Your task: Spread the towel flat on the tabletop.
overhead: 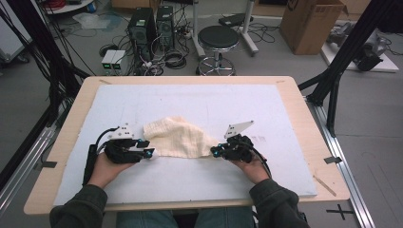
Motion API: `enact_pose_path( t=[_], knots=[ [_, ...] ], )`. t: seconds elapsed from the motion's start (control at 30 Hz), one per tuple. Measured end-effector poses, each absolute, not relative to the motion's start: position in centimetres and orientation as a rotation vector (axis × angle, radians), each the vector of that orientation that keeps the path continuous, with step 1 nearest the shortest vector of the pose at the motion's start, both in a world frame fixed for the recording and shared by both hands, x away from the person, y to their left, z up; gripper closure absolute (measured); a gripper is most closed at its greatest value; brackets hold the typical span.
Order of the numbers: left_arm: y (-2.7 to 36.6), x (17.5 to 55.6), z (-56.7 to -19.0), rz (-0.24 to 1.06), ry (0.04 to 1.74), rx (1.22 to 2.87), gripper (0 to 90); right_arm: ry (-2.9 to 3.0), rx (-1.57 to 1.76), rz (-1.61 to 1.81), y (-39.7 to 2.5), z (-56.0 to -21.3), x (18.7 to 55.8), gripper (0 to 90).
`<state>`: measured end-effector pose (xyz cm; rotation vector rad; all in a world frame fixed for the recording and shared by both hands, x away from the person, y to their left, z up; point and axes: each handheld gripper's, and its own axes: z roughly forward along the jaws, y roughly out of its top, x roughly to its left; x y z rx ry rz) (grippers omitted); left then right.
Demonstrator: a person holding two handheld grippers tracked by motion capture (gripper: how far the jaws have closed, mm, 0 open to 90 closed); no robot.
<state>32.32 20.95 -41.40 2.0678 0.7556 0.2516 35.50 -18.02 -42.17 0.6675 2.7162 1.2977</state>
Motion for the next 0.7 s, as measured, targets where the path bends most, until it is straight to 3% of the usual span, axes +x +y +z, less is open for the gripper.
enact_pose_path(
  t=[0.3,0.7],
  knots=[
    [19.7,33.6,-43.7,0.233,0.790,2.183,55.2,2.727,0.688,1.290,-18.1,-42.6,35.8,86.1],
    [18.6,33.7,-43.7,0.326,0.795,2.208,81.7,2.740,0.689,1.281,-17.9,-42.9,35.9,86.1]
  ],
)
